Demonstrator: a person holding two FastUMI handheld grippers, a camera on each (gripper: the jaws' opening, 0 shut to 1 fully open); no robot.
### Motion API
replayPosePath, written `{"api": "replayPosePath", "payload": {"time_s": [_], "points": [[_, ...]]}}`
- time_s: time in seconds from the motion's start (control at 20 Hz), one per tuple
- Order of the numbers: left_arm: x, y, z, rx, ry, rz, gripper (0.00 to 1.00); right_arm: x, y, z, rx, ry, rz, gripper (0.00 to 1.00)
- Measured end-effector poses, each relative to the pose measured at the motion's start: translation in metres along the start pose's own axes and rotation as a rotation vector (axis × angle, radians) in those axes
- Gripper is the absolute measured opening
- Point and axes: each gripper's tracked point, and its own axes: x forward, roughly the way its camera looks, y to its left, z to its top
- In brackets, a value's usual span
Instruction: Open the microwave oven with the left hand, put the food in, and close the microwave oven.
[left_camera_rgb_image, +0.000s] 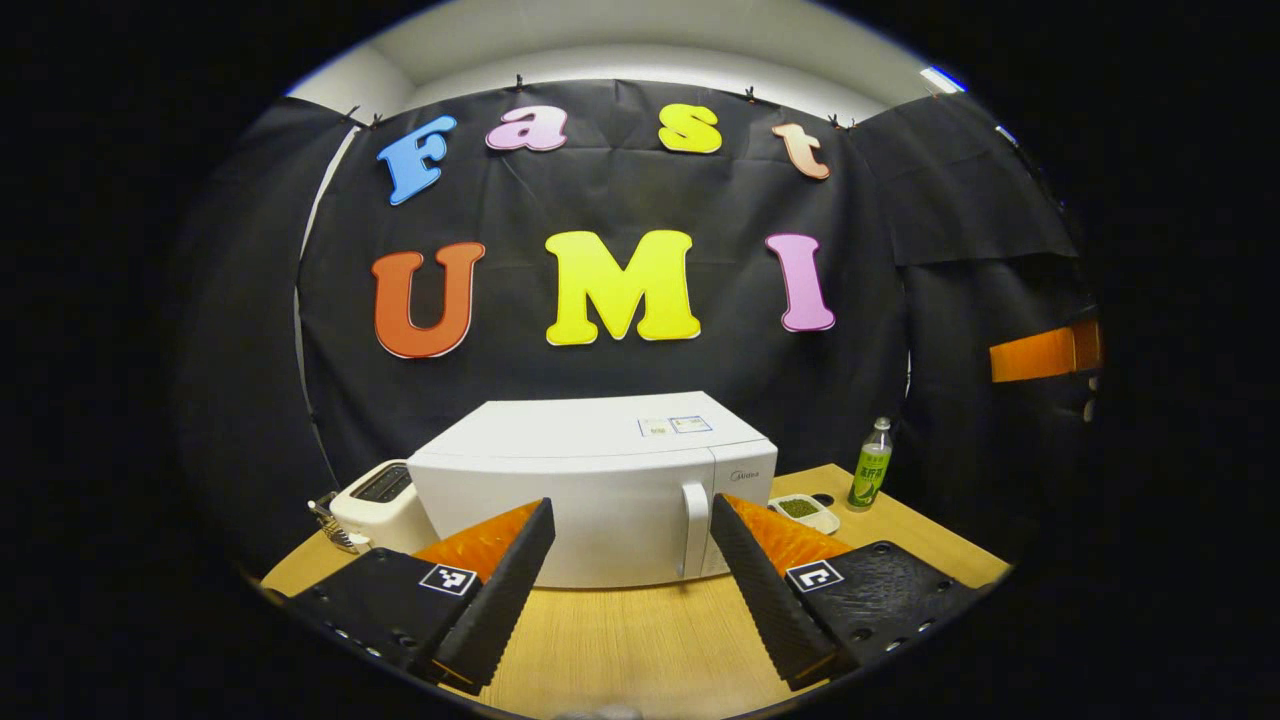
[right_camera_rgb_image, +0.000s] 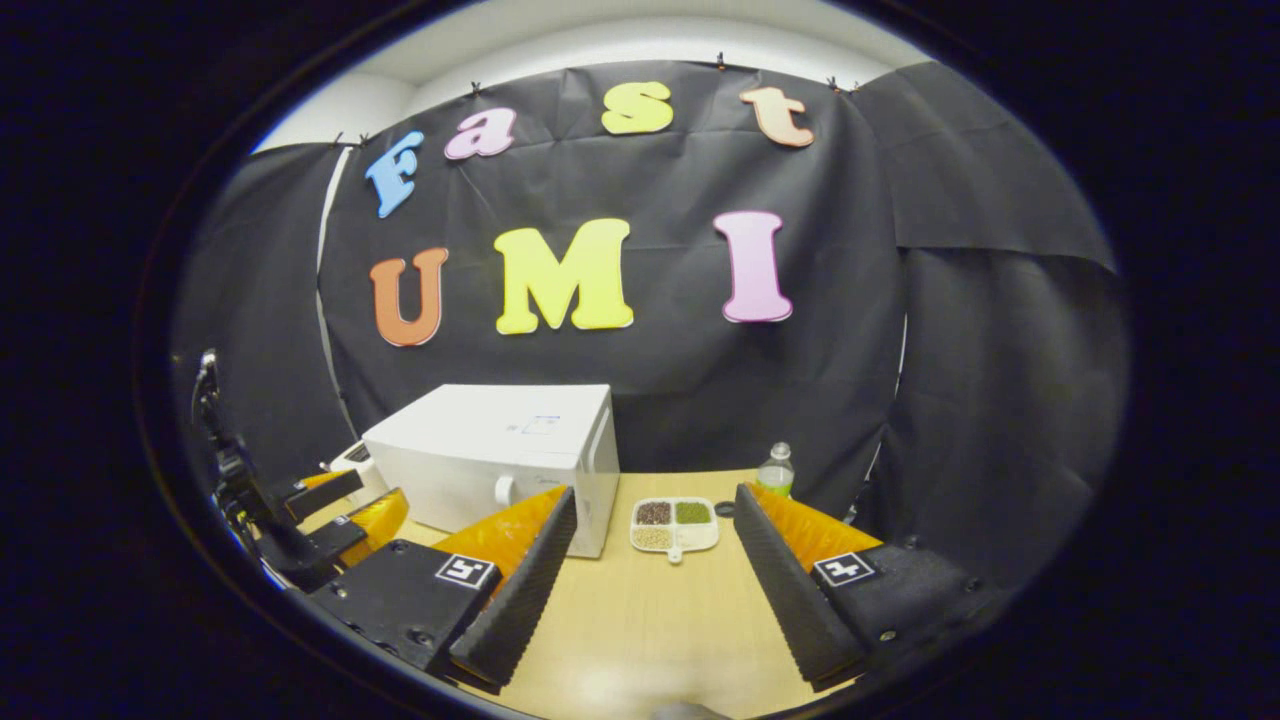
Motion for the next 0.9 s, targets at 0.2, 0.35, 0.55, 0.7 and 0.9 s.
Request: {"api": "replayPosePath", "payload": {"time_s": [0.2,0.35,0.55,0.7,0.9], "points": [[-0.044,0.013,0.035,-0.012,-0.032,0.004,0.96,-0.022,0.002,0.004,-0.005,-0.052,-0.032,1.0],[-0.074,0.034,0.056,-0.005,-0.044,0.034,0.96,-0.036,0.002,0.002,0.0,-0.067,-0.05,1.0],[-0.107,0.062,0.08,0.012,-0.064,0.089,0.96,-0.053,0.0,0.003,0.017,-0.086,-0.075,1.0],[-0.124,0.071,0.091,0.015,-0.082,0.115,0.96,-0.066,-0.001,0.008,0.016,-0.103,-0.09,0.92],[-0.132,0.076,0.104,0.007,-0.101,0.122,0.96,-0.081,0.003,0.02,0.016,-0.137,-0.086,1.0]]}}
